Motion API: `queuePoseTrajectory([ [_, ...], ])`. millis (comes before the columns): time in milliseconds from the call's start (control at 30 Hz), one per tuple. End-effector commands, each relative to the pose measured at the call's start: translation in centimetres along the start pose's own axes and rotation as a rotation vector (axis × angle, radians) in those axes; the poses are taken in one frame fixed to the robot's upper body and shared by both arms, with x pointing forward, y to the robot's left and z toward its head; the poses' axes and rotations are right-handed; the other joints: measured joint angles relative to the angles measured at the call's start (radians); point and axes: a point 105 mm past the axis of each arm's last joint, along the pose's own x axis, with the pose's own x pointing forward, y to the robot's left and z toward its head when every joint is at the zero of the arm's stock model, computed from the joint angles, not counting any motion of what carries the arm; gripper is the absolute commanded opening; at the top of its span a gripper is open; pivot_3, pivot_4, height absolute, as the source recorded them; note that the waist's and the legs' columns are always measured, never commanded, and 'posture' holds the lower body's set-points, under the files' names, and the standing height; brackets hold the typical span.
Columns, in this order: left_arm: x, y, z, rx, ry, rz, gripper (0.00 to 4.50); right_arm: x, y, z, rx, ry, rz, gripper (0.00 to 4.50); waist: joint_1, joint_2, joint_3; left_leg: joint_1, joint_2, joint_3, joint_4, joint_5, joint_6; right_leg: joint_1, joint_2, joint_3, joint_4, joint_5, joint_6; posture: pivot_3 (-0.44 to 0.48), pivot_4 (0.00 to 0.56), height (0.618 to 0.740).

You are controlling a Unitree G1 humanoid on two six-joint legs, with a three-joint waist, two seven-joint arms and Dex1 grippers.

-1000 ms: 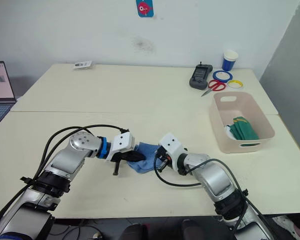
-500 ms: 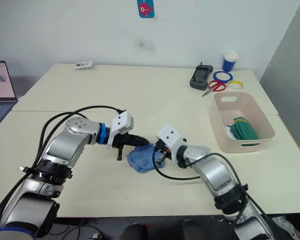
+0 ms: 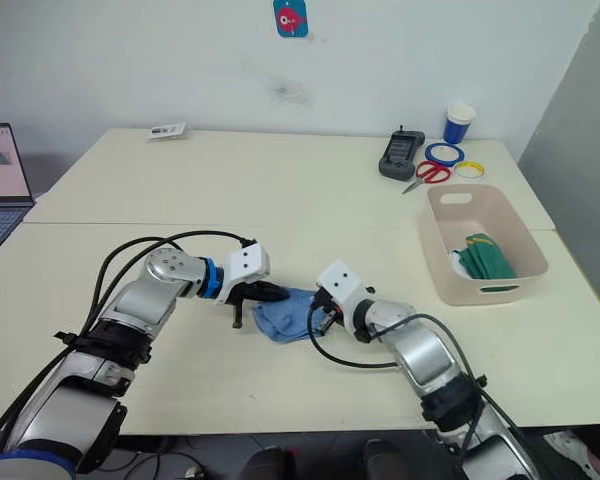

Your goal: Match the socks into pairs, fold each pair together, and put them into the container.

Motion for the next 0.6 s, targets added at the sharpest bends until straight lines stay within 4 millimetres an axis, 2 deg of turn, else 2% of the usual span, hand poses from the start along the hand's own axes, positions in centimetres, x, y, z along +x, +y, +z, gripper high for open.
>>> queuePoseTrajectory([
  [33,-2.0,0.0,3.0,0.04,-0.096,-0.022,0.0,-2.1,0.1,3.7,-0.047,-0.148,0.026,0.03,0.0,0.0,0.0,0.0,0.0,0.0,0.0,0.0,0.0,0.0,0.0,0.0,0.0,0.0,0.0,0.0,0.15,0.732],
  [100,-2.7,-0.6,4.4,0.037,-0.129,-0.069,0.0,-2.6,0.9,4.4,-0.055,-0.171,0.077,0.03,0.0,0.0,0.001,-0.001,0.0,0.0,0.0,0.0,0.0,-0.001,0.0,-0.001,0.001,0.0,0.0,0.0,0.15,0.732],
  [200,-2.7,-1.9,4.2,0.077,-0.094,-0.126,0.0,-2.2,1.8,4.3,-0.063,-0.159,0.133,0.03,-0.001,0.0,0.001,-0.001,0.0,0.0,0.0,0.0,0.0,-0.001,0.001,0.0,0.001,0.0,0.0,0.0,0.15,0.732],
  [400,-1.4,-1.9,1.0,0.064,-0.022,-0.077,0.0,0.0,3.6,3.4,-0.109,-0.102,0.227,0.03,-0.002,0.0,0.001,0.0,0.0,0.0,0.0,0.0,0.0,-0.001,0.001,0.0,0.002,0.0,0.0,0.0,0.15,0.732],
  [500,-0.9,-1.8,-0.9,0.047,0.006,-0.043,0.0,0.6,4.1,2.2,-0.118,-0.065,0.25,0.03,0.002,0.0,0.001,0.0,0.0,0.0,0.001,0.0,0.0,-0.001,0.001,0.0,0.002,0.0,0.0,0.0,0.15,0.732],
  [600,-1.1,-2.2,-2.9,0.024,0.061,-0.047,0.0,0.3,3.8,0.0,-0.143,0.009,0.236,0.03,0.002,0.0,0.0,-0.001,0.0,0.0,0.001,0.0,0.0,-0.001,0.0,0.0,0.002,0.0,0.0,0.0,0.15,0.732],
])
